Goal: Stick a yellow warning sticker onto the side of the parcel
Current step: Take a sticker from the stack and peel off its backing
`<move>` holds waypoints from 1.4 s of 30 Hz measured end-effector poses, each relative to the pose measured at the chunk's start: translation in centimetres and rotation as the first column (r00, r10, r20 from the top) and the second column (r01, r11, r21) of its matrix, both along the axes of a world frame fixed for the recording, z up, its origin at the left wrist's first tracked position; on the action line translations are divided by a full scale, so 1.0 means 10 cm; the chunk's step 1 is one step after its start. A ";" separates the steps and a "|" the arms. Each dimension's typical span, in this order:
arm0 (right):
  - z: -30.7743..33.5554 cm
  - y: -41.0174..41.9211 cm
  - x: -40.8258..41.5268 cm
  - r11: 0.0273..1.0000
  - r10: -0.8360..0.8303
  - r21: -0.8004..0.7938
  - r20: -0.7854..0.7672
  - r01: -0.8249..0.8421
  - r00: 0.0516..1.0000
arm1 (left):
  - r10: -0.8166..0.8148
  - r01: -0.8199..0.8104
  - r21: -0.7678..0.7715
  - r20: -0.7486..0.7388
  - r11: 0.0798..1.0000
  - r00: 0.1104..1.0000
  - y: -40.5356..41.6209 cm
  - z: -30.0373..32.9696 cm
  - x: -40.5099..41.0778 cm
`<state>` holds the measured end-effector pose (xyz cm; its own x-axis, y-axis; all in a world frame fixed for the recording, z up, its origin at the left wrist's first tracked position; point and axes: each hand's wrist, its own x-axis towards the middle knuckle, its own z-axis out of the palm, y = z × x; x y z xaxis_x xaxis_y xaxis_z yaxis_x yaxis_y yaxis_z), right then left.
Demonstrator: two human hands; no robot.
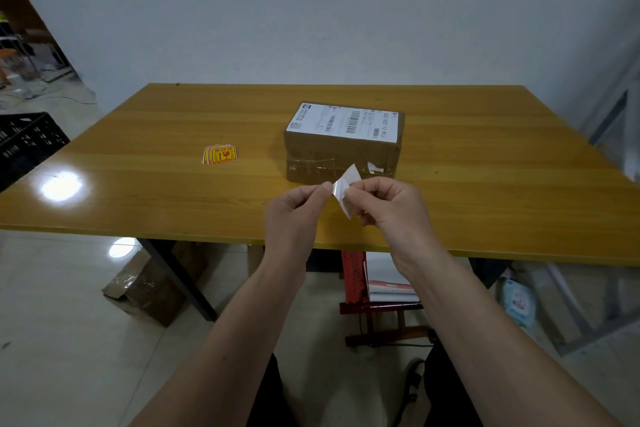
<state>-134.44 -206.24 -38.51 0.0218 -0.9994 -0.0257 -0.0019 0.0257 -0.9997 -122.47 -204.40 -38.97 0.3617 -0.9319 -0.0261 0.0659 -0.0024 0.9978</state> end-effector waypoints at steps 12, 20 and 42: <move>-0.02 -0.02 -0.02 1.000 -0.015 0.025 0.005 0.015 1.000 | 0.052 -0.050 0.042 -0.060 0.998 0.997 -0.01 -0.03 0.01; -0.01 -0.04 -0.02 0.999 -0.025 0.039 0.019 0.024 1.000 | 0.091 -0.088 0.054 -0.065 0.995 0.994 -0.02 -0.01 0.01; 0.00 -0.08 -0.07 0.999 -0.028 0.031 0.054 0.026 0.998 | 0.178 -0.171 0.131 -0.045 0.976 0.983 -0.11 -0.08 0.06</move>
<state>-135.12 -207.09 -38.46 -0.0033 -0.9984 -0.0557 0.0539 0.0554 -0.9970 -121.84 -205.47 -39.80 0.5134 -0.8423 -0.1643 0.1325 -0.1114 0.9849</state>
